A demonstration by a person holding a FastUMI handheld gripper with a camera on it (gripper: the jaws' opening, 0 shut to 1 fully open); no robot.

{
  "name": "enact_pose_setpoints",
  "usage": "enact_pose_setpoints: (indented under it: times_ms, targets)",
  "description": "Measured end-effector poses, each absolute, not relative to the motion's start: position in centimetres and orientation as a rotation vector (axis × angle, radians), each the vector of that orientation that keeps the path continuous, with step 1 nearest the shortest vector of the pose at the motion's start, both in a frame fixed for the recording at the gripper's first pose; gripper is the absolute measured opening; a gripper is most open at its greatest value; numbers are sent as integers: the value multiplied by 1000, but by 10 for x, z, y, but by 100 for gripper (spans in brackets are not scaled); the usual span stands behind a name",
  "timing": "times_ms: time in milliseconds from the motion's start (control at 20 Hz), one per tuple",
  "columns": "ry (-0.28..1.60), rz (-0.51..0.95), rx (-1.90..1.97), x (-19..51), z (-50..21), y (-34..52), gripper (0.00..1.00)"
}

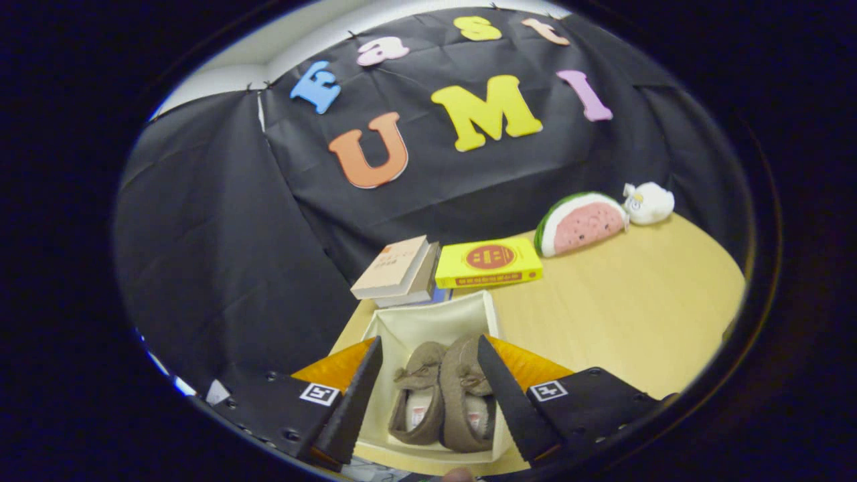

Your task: Open the storage box then place both shoes into the box .Put the left shoe in first, then the right shoe, with the right side of both shoes facing outward in a uniform manner.

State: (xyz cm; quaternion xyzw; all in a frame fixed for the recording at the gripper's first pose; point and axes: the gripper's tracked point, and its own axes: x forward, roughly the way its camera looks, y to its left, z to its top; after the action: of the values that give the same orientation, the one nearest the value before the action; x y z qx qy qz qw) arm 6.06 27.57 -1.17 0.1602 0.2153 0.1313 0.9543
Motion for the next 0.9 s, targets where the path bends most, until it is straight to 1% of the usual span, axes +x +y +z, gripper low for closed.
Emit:
enact_pose_setpoints:
  times_ms: [100, 200, 400, 550, 900]
  targets:
    - [327, 245, 253, 58, 10, 259, 93]
    - [231, 224, 208, 50, 29, 244, 95]
    - [88, 188, 156, 32, 56, 211, 95]
    - [63, 178, 148, 22, 52, 199, 95]
    - [49, 164, 181, 28, 51, 186, 95]
